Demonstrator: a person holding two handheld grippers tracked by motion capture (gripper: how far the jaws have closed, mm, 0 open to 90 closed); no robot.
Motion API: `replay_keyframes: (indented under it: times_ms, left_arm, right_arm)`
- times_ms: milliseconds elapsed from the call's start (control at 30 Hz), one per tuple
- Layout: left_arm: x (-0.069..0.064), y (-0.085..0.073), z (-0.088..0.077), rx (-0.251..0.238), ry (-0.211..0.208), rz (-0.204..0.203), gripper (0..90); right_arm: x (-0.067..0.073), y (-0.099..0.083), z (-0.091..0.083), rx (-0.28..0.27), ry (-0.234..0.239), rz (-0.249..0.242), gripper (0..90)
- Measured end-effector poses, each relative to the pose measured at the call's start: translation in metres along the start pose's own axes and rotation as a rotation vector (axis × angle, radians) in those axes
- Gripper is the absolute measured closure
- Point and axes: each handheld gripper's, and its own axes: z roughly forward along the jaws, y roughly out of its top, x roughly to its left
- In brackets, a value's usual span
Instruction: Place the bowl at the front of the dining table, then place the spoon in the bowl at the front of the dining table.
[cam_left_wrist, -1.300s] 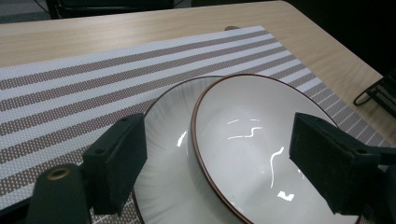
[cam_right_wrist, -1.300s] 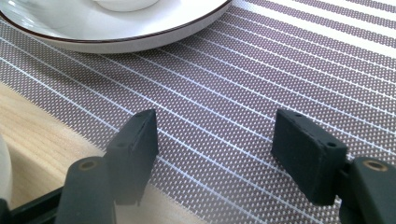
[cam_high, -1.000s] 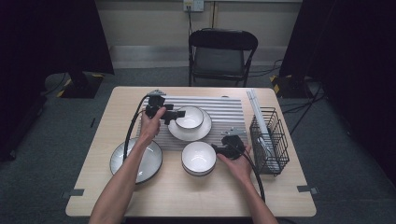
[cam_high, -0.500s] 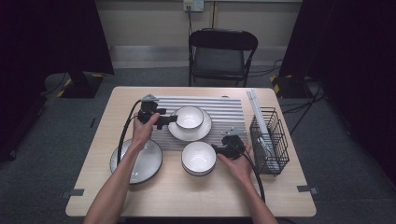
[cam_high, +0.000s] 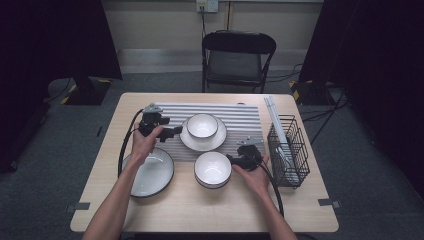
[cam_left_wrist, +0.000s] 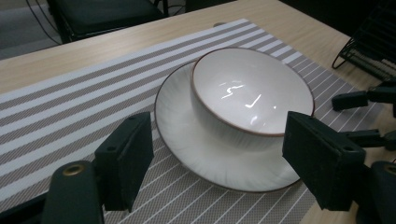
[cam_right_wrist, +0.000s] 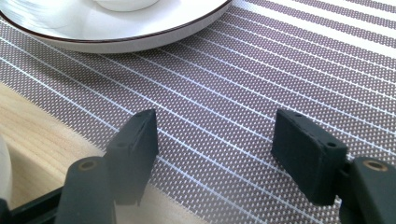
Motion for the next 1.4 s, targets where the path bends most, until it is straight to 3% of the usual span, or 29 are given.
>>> replay_keyframes:
  times_ms: [167, 333, 533, 767, 1233, 1300, 1367, 1400]
  left_arm:
    - [0.001, -0.005, -0.013, -0.009, 0.029, 0.008, 25.2]
    - [0.006, -0.012, -0.026, 0.004, 0.029, -0.015, 24.4]
    - [0.008, -0.016, -0.041, -0.013, 0.043, 0.007, 22.8]
    - [0.018, -0.029, -0.058, -0.015, 0.065, -0.024, 21.8]
    - [0.018, -0.053, -0.074, 0.022, 0.107, 0.017, 22.1]
    - [0.02, -0.057, -0.077, 0.034, 0.101, 0.009, 21.7]
    - [0.022, -0.061, -0.081, 0.011, 0.107, -0.006, 22.4]
    - [0.024, -0.062, -0.082, 0.027, 0.115, -0.007, 22.3]
  right_arm:
    - [0.0, 0.0, 0.0, 0.0, 0.0, -0.001, 31.0]
    - [0.0, 0.0, 0.0, 0.0, -0.001, -0.001, 31.0]
    - [0.0, 0.0, 0.0, 0.0, 0.0, 0.0, 31.0]
    - [0.0, 0.0, 0.0, 0.0, 0.0, 0.0, 31.0]
    - [0.0, 0.0, 0.0, 0.0, 0.002, 0.001, 31.2]
    - [-0.001, 0.0, 0.0, -0.003, -0.002, 0.008, 31.9]
    - [0.0, 0.0, 0.0, -0.003, -0.002, 0.015, 32.6]
    - [-0.001, 0.001, -0.001, -0.002, -0.002, 0.017, 33.9]
